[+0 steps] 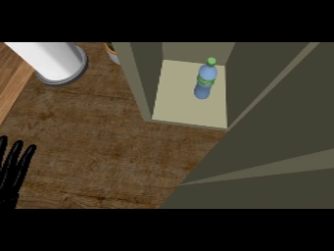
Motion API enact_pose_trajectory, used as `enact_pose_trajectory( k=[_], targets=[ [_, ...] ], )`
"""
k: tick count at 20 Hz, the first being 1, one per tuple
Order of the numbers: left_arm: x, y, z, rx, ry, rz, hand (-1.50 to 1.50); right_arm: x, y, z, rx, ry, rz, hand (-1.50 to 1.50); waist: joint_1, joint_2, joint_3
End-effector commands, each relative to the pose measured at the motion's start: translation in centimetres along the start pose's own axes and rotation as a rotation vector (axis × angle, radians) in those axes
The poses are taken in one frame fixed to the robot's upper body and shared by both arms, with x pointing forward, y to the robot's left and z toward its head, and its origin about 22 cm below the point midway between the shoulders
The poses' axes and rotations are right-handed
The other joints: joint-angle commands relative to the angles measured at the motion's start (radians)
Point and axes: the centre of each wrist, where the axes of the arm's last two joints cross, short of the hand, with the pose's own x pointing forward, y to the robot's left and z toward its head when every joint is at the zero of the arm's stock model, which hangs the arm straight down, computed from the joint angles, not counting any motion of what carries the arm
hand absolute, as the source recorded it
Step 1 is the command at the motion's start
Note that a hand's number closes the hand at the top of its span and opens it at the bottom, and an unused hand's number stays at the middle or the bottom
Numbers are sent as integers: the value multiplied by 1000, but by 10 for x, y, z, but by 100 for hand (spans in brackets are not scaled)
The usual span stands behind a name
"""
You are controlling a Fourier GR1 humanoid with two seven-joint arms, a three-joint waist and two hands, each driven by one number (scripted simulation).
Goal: Pick up the bottled water, place it into the cabinet and close the cabinet
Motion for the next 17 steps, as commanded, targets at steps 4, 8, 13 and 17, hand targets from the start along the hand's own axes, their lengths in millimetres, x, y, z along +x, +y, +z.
enact_pose_trajectory(
  k=[4,8,13,17],
  targets=[
    [0,-1,-4,-26,-14,16,-150,-12,-36,-54,-306,-15,-91,150,23,3,4],
    [2,0,-4,-13,9,23,-150,-4,-58,-99,-397,-20,-101,150,30,-5,8],
    [-3,2,-5,-16,12,31,-150,12,-83,-161,-441,2,-108,150,30,-5,9],
    [-2,4,-2,-14,17,26,-150,10,-93,-204,-473,21,-108,150,16,-13,11]
  ],
)
